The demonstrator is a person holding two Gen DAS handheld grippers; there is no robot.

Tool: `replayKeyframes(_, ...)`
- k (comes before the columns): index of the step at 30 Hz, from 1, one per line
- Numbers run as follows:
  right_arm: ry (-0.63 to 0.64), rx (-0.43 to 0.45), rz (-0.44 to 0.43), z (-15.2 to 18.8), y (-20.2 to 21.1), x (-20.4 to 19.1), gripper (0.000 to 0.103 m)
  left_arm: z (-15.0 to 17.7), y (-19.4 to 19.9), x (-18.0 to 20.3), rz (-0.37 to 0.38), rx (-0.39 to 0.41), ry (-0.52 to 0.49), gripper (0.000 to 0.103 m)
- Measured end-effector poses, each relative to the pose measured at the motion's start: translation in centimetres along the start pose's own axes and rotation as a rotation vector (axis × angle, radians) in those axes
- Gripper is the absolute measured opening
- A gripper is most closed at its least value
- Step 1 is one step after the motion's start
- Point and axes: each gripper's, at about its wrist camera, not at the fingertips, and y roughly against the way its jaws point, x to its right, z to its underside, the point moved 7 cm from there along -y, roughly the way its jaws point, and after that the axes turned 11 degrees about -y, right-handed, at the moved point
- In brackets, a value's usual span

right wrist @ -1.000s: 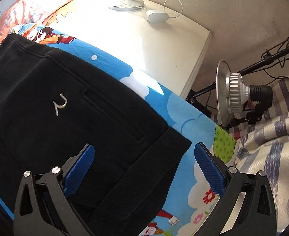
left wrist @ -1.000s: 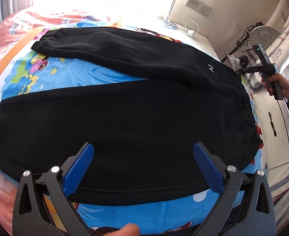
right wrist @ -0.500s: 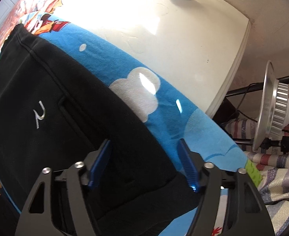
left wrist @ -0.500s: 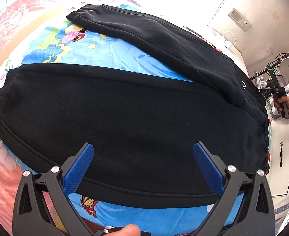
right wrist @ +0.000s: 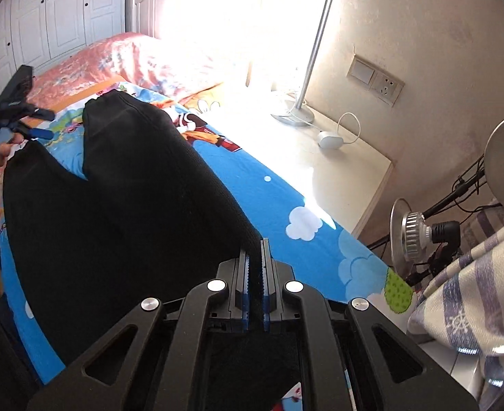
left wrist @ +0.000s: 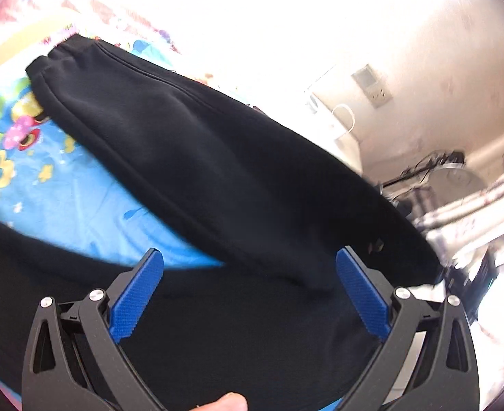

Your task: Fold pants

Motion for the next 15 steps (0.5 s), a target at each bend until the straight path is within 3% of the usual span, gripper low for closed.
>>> replayKeyframes(1,-0.013,-0.003,-0.011,1.3,0.4,-0.8,0.007,-1.6,-1.1,-0.8,0.059,-0.013,0.067,0.099)
replayKeyframes(2,-0.015,-0.012,-0.017,2.5,0.7,-1.9,0.007,-3.0,-2.4,-1.8,0.104,-0.026,0.14,0.091)
replayKeyframes(4,-0.025,-0.024,-0.033,4.5,0.7,-3.4,0.006,-5.1,-5.2,-3.5,0.143,-0.078,0.248,0.08)
replayKeyframes(6,-0.046,-0.04,-0.05,5.5,0.5,-3.7,0.006,-6.7,-7.2,-4.7,0.125,-0.104,0.288,0.072)
replayKeyframes(9,-0.044,-0.061,-0.056,6.5,0.0,-4.2,0.006,-8.2,-9.1,-5.5,0.147,-0.113,0.363,0.068)
replayKeyframes(10,-0.036,-0.063,-0.055,6.6,0.1,-4.4,0.006,-8.6,-9.8,-5.6,0.123,-0.118,0.359,0.068)
replayKeyframes(13,-0.039,-0.063,-0.056,6.9,0.3,-4.7,0.006,-8.5,-13.1,-6.4,0.089,-0.203,0.394,0.066)
replayKeyframes(15,-0.044,-0.068,-0.057,7.2,0.4,-4.7,0.006,-8.4,-14.4,-6.7,0.051,-0.229,0.366,0.039)
